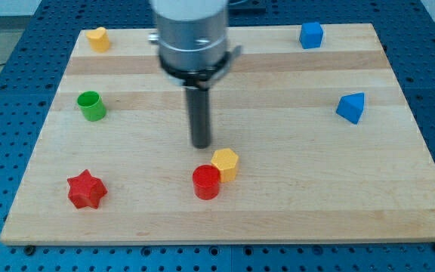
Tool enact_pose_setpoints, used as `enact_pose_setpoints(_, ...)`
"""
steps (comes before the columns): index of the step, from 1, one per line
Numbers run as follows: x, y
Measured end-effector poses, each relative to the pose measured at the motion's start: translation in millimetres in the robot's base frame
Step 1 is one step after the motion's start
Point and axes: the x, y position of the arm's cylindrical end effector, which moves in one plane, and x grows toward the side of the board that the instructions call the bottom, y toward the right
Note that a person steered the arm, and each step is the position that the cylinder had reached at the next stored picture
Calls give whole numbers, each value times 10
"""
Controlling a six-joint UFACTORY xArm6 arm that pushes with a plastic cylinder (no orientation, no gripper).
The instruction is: Slide the yellow hexagon towards the bottom right of the board
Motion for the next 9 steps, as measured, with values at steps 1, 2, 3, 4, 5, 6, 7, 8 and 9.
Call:
enact_pose_setpoints(1, 262, 79)
enact_pose_setpoints(2, 142, 492)
enact_pose_setpoints(3, 180, 879)
enact_pose_setpoints(4, 205, 642)
enact_pose_setpoints(5, 516, 665)
enact_pose_setpoints(6, 514, 1188)
enact_pose_setpoints(7, 576, 1775)
enact_pose_setpoints(8, 620, 2353)
enact_pose_setpoints(9, 605, 2541)
